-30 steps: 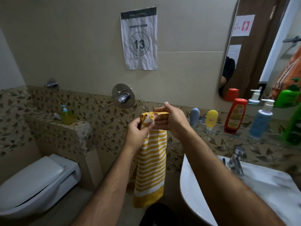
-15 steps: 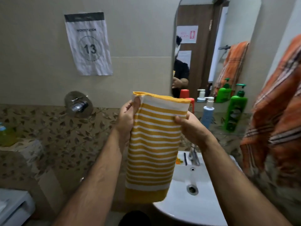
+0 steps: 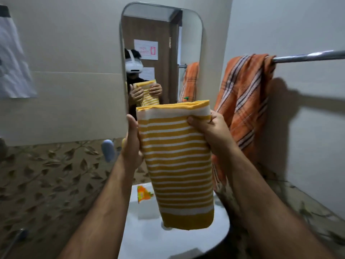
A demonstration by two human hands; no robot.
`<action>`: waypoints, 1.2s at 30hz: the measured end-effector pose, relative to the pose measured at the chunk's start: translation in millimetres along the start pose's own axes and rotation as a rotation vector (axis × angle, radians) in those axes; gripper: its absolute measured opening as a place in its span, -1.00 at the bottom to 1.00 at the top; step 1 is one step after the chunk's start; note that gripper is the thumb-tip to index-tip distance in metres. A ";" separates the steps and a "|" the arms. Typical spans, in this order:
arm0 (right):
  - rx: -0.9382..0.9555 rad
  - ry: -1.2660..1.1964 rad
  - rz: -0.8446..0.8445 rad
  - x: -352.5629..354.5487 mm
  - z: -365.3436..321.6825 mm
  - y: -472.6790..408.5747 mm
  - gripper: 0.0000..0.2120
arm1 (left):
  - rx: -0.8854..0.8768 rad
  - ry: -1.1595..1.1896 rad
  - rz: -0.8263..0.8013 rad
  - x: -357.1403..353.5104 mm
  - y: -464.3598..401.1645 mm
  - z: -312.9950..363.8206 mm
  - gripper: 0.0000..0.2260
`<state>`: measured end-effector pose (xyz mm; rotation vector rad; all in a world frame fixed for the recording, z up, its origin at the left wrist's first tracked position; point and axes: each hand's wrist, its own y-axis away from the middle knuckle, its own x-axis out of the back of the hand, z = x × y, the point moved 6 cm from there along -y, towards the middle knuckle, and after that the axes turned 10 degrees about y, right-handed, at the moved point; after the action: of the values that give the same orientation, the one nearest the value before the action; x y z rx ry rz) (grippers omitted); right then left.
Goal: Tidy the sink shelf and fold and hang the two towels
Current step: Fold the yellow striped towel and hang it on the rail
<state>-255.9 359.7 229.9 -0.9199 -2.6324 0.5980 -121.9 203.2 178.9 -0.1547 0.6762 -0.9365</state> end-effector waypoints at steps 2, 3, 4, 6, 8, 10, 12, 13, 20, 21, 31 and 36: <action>-0.008 0.031 0.076 18.4 -8.0 1.8 -0.72 | 0.067 0.008 -0.119 -17.2 -6.0 -19.8 -0.11; -0.009 0.047 0.121 27.8 -12.8 1.9 -0.73 | 0.099 -0.002 -0.166 -26.6 -10.0 -29.0 -0.13; -0.005 0.061 0.157 36.6 -17.8 1.8 -0.74 | 0.118 -0.012 -0.192 -36.6 -14.7 -35.5 -0.16; -0.010 0.083 0.217 50.9 -28.9 2.6 -0.75 | 0.112 -0.012 -0.177 -51.9 -28.8 -40.4 -0.19; -0.015 0.118 0.278 63.6 -46.7 2.4 -0.76 | 0.084 0.035 -0.194 -71.0 -47.4 -38.9 -0.38; 0.017 0.144 0.358 76.7 -71.7 0.2 -0.79 | 0.041 0.074 -0.220 -95.4 -65.5 -30.6 -0.61; 0.088 0.165 0.416 88.9 -96.1 -1.0 -0.66 | -0.019 0.104 -0.275 -119.1 -81.3 -16.9 -0.67; 0.112 0.197 0.413 93.8 -104.9 0.5 -0.52 | -0.038 0.120 -0.313 -129.5 -88.2 -12.0 -0.70; -0.040 0.286 0.680 111.1 -69.0 38.2 -0.50 | 0.040 0.194 -0.468 -173.1 -109.5 -24.0 -0.60; -0.023 0.313 0.751 112.8 -70.8 42.0 -0.58 | 0.050 0.188 -0.489 -178.3 -110.0 -26.6 -0.67; 0.188 0.744 1.101 143.7 -159.7 43.5 -0.78 | -0.093 0.234 -0.718 -266.4 -140.3 9.5 -0.75; 0.247 1.140 1.285 172.1 -224.1 33.0 -0.73 | -0.309 0.152 -0.686 -340.0 -171.0 34.3 -0.71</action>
<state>-279.7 558.0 432.4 -1.9881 -0.7736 0.3802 -357.4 362.3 434.3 -0.6231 0.9307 -1.5044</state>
